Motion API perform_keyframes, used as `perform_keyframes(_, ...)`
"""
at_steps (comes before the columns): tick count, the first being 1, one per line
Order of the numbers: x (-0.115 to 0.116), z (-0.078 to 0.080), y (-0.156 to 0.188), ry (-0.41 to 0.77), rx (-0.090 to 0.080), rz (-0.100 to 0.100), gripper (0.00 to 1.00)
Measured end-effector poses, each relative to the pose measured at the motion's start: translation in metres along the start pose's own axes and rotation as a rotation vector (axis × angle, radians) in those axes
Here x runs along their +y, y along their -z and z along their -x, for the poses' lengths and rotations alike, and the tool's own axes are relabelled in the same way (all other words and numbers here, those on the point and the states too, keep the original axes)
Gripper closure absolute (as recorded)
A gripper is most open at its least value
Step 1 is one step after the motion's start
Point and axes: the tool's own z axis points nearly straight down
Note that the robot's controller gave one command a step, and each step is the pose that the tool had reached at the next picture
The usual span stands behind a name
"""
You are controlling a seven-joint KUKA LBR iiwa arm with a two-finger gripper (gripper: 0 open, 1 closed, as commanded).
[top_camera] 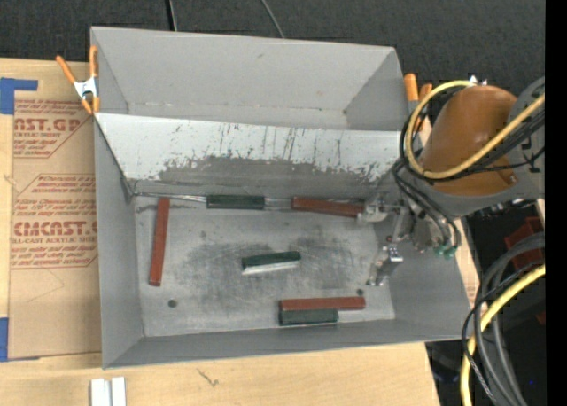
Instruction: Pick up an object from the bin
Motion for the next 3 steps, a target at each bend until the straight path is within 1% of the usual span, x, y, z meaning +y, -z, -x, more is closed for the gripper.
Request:
perform_keyframes(1,0.018,-0.008,-0.055,-0.112,0.006,0.002,0.00)
perform_keyframes(2,0.040,-0.023,-0.088,0.054,0.000,0.001,1.00)
perform_keyframes(3,0.040,-0.023,-0.088,0.054,0.000,0.001,1.00)
